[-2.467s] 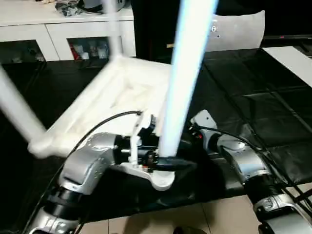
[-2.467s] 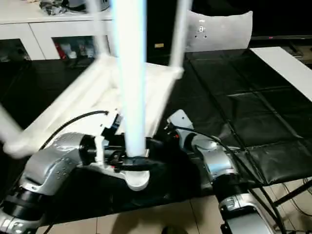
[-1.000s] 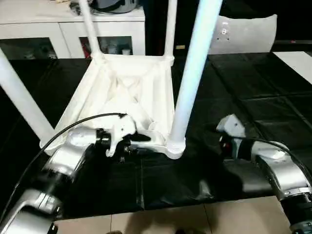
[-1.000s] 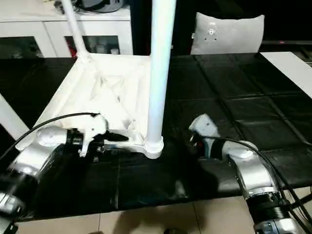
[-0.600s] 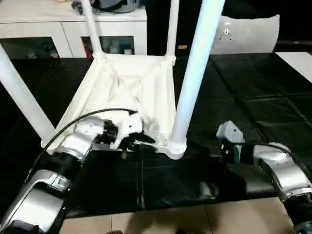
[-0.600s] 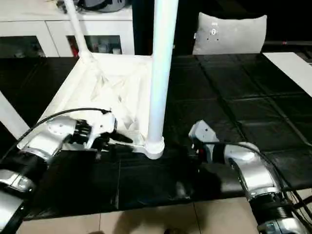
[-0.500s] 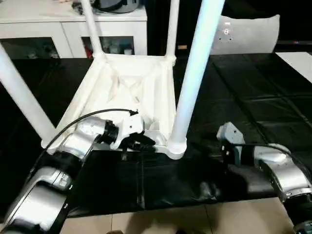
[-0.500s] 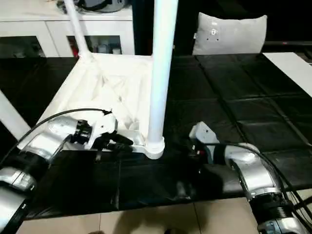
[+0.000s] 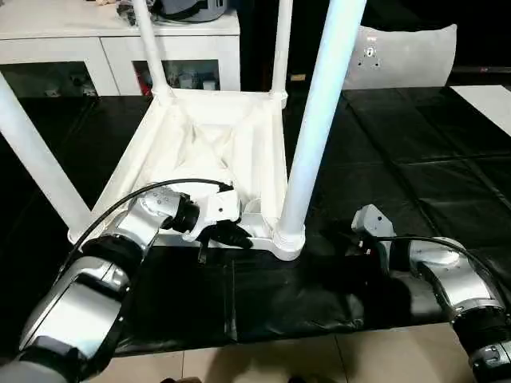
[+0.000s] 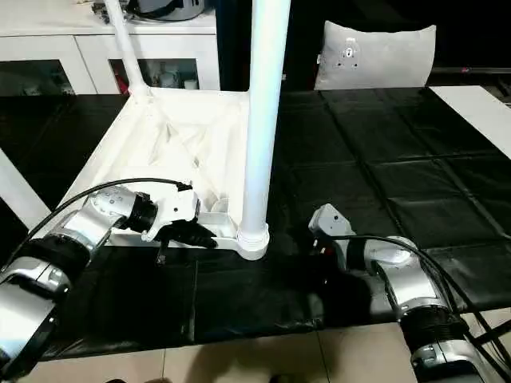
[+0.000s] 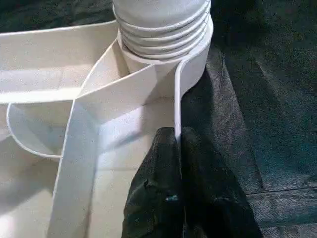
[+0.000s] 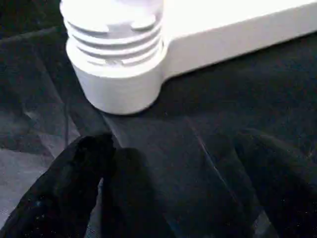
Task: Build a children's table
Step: Rotate leg to tighten
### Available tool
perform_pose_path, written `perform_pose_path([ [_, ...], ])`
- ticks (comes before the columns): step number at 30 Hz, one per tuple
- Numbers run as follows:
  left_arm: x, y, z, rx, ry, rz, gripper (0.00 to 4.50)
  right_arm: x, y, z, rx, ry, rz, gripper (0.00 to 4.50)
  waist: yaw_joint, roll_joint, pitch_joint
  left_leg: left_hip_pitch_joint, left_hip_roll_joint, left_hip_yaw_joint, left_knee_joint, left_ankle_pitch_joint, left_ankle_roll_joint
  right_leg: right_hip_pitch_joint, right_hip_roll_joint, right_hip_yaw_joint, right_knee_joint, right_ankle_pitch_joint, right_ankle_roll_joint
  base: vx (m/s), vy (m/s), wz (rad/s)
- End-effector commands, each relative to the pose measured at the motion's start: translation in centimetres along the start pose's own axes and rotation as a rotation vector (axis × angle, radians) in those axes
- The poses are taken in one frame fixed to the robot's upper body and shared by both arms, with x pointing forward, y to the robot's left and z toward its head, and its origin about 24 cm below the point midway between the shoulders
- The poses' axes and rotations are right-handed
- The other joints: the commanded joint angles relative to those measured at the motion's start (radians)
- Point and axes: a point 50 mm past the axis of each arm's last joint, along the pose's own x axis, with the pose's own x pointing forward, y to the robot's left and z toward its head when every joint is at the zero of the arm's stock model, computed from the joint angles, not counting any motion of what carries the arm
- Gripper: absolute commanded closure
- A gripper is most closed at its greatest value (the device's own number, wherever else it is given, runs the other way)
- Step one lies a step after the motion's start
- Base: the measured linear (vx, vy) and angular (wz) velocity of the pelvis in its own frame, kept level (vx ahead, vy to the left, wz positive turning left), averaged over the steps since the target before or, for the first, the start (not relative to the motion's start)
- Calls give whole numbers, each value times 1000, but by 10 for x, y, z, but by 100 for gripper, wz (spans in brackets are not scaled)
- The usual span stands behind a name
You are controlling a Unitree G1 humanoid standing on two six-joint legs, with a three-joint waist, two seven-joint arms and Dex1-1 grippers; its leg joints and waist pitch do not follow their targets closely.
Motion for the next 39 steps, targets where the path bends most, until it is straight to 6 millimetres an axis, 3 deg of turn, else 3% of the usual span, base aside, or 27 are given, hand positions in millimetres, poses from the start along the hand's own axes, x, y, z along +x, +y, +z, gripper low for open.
perform_pose_path([
  [1, -4, 0, 5, -46, -60, -38, 448, -2, -6, 14, 9, -99, 4, 0, 12, -3, -77, -12, 12, 7, -65, -153, 99, 79, -50, 44, -75, -338, -182, 0, 0, 0],
  [4, -4, -1, 9, -64, -98, -67, 448, -4, -8, 25, 21, -164, 33, 0, 15, -2, -81, -11, 18, 7, -65, -126, 112, 80, -49, 47, -62, -250, -226, 0, 0, 0],
  [7, -3, -4, 10, -57, -116, -82, 448, -11, -10, 37, 38, -229, 68, 0, 22, 2, -81, -10, 20, 7, -64, -122, 127, 79, -49, 47, -58, -207, -245, 0, 0, 0],
  [11, 4, -9, 7, -66, -111, -9, 448, -22, -9, 44, 24, -225, 146, 0, 36, -1, -78, -5, 21, 9, -67, -144, 109, 76, -50, 47, -65, -262, -220, 0, 0, 0],
  [17, 13, -17, 9, -28, -106, 46, 448, -24, -9, 40, -21, -130, 147, 0, 31, -11, -74, -9, 16, 8, -68, -141, 84, 74, -51, 45, -78, -368, -159, 0, 0, 0],
  [19, 14, -19, 9, -17, -105, 41, 448, -24, -8, 38, -16, -120, 163, 0, 29, -9, -74, -9, 15, 8, -67, -142, 86, 74, -50, 45, -78, -380, -151, 0, 0, 0],
  [20, 16, -25, 11, -2, -101, 9, 448, -29, 2, 43, -21, -104, 233, 0, 28, -15, -72, -9, 15, 8, -69, -142, 88, 75, -48, 46, -80, -384, -146, 0, 0, 0],
  [21, 16, -25, 12, -2, -101, 8, 448, -29, 3, 43, -21, -103, 235, 0, 34, -14, -73, -8, 17, 7, -68, -137, 94, 77, -47, 47, -78, -377, -139, 0, 0, 0],
  [24, 18, -28, 17, 25, -120, 1, 448, -27, 10, 50, -21, -106, 270, 0, 31, -10, -75, -11, 18, 7, -69, -121, 106, 73, -47, 47, -73, -343, -148, 0, 0, 0],
  [28, 18, -28, 21, 42, -128, 0, 450, -17, 9, 72, -23, -131, 264, 37, 32, -8, -75, -8, 17, 6, -70, -122, 93, 70, -47, 47, -73, -348, -149, 0, 0, 0],
  [29, 17, -28, 22, 45, -124, 0, 450, -12, 12, 80, -7, -148, 291, 37, 33, -3, -75, -7, 18, 6, -71, -122, 92, 71, -47, 47, -73, -346, -152, 0, 0, 0],
  [31, 17, -28, 22, 48, -121, -1, 450, -9, 13, 82, -1, -154, 304, 69, 34, -3, -76, -6, 20, 5, -71, -120, 86, 70, -49, 49, -71, -328, -156, 0, 0, 0],
  [35, 15, -28, 23, 45, -110, -14, 450, -4, 13, 89, 31, -158, 311, 89, 35, -4, -77, -7, 20, 6, -70, -107, 77, 71, -51, 52, -64, -278, -178, 0, 0, 0],
  [39, 14, -28, 22, 38, -103, -15, 450, -4, 17, 88, 57, -131, 362, 127, 35, -5, -76, -8, 19, 6, -71, -115, 74, 73, -51, 52, -66, -287, -173, 0, 0, 0],
])
